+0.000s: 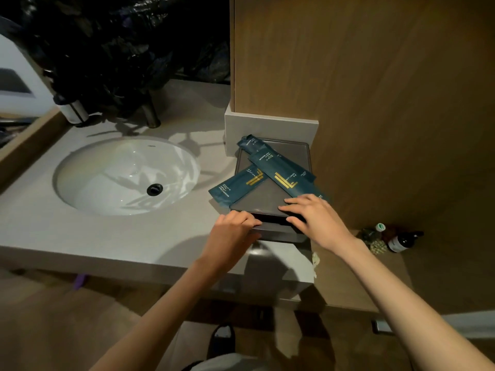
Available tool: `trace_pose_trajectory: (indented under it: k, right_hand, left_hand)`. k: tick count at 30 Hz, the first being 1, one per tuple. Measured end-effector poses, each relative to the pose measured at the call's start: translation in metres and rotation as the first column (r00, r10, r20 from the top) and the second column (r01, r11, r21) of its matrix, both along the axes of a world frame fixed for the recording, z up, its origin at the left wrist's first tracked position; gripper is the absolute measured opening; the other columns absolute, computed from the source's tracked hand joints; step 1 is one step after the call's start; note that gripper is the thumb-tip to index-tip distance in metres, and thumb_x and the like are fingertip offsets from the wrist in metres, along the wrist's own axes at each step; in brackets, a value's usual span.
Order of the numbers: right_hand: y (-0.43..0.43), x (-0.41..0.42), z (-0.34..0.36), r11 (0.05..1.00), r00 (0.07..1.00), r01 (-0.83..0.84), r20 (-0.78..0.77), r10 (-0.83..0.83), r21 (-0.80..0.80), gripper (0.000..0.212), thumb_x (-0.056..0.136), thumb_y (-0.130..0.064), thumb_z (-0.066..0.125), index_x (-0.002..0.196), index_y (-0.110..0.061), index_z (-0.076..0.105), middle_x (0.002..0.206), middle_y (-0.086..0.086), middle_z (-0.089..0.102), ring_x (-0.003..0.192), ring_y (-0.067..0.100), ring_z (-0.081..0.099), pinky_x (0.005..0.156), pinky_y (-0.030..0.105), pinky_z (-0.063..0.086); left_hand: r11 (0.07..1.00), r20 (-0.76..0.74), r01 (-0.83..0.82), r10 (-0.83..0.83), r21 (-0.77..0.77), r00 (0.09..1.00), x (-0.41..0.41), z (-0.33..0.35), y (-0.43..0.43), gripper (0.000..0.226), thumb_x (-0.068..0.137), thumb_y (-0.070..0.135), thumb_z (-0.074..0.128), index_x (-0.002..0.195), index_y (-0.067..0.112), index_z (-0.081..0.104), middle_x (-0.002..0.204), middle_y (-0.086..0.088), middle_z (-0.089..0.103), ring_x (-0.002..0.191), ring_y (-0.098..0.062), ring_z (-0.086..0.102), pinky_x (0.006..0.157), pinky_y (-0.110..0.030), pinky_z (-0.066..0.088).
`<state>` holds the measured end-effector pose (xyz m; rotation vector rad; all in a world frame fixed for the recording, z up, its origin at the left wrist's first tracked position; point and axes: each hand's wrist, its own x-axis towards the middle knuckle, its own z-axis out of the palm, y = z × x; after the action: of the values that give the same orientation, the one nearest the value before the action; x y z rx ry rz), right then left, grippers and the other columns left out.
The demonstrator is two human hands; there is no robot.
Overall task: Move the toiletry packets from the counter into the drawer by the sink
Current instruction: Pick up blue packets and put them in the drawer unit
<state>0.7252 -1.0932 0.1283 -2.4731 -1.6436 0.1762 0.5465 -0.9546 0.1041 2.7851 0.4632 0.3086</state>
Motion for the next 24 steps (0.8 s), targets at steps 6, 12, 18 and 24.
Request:
trace_pose_trajectory:
  k: [6, 12, 18, 24]
  right_hand:
    - [0.000, -0.004, -0.003, 1.000, 1.000, 0.014, 0.015, -0.014, 0.007, 0.037, 0.095, -0.032, 0.054, 0.132, -0.037, 0.055, 0.139, -0.010, 0.054, 0.125, 0.017, 0.046, 0.090, 0.036, 0.049]
    - [0.001, -0.002, -0.005, 1.000, 1.000, 0.017, -0.005, -0.017, -0.001, 0.036, 0.095, -0.029, 0.054, 0.131, -0.037, 0.057, 0.140, -0.010, 0.053, 0.126, 0.020, 0.046, 0.092, 0.039, 0.049]
    - [0.001, -0.003, -0.008, 0.999, 0.999, 0.023, -0.034, -0.022, 0.025, 0.036, 0.095, -0.023, 0.056, 0.129, -0.033, 0.059, 0.140, -0.005, 0.054, 0.126, 0.025, 0.048, 0.099, 0.043, 0.048]
    - [0.004, -0.002, -0.009, 1.000, 0.999, 0.003, -0.035, -0.003, 0.011, 0.036, 0.094, -0.016, 0.056, 0.128, -0.028, 0.061, 0.139, 0.001, 0.055, 0.125, 0.028, 0.051, 0.103, 0.044, 0.045]
  left_hand:
    - [0.999, -0.118, -0.035, 0.039, 0.034, 0.992, 0.008, -0.010, -0.004, 0.037, 0.101, 0.032, 0.039, 0.136, 0.025, 0.047, 0.128, 0.003, 0.057, 0.119, -0.019, 0.050, 0.099, -0.032, 0.030]
    - [1.000, -0.131, -0.019, 0.018, -0.005, 0.991, -0.005, -0.010, -0.011, 0.035, 0.100, 0.029, 0.042, 0.134, 0.027, 0.050, 0.121, 0.001, 0.058, 0.109, -0.020, 0.050, 0.092, -0.031, 0.033]
    - [0.997, -0.134, -0.028, 0.019, -0.069, 0.991, -0.037, -0.014, -0.035, 0.036, 0.101, 0.031, 0.040, 0.134, 0.028, 0.051, 0.122, 0.002, 0.057, 0.111, -0.018, 0.049, 0.091, -0.030, 0.033]
    - [0.992, -0.123, -0.043, 0.028, -0.121, 0.992, -0.058, -0.016, -0.050, 0.034, 0.099, 0.031, 0.043, 0.131, 0.027, 0.055, 0.118, 0.003, 0.060, 0.108, -0.018, 0.052, 0.088, -0.029, 0.035]
